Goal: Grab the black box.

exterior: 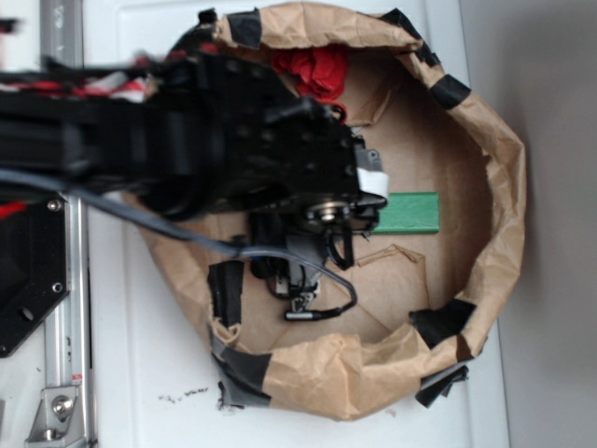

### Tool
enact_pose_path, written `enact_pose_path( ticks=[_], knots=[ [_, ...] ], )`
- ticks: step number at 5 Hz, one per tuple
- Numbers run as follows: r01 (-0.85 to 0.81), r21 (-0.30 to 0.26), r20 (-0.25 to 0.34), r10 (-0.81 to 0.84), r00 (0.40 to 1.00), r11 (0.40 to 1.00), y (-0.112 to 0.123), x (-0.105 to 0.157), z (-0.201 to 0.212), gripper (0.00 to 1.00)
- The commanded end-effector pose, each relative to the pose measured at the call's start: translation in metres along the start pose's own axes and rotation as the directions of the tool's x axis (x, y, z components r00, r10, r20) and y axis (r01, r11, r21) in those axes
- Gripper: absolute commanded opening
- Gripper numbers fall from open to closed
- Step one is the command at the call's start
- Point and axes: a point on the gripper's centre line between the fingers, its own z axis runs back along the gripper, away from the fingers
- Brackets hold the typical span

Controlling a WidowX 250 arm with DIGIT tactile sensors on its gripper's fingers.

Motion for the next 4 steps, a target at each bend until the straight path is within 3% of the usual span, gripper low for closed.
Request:
enact_pose_path(
  ticks=[1,2,3,4],
  knots=[
    [0.081,-0.04,-0.028,-0.083,0.996,0.996,-0.022,-0.001,-0.027,0.99],
    [0.087,0.026,0.019,-0.088,0.996,0.996,-0.027,-0.004,0.011,0.0],
    [-0.02,0.098,0.181,0.002,0.983,0.995,-0.011,0.009,0.059,0.0],
    [-0.074,0.042,0.261,0.06,0.963,0.996,-0.006,0.016,0.11,0.0]
  ],
)
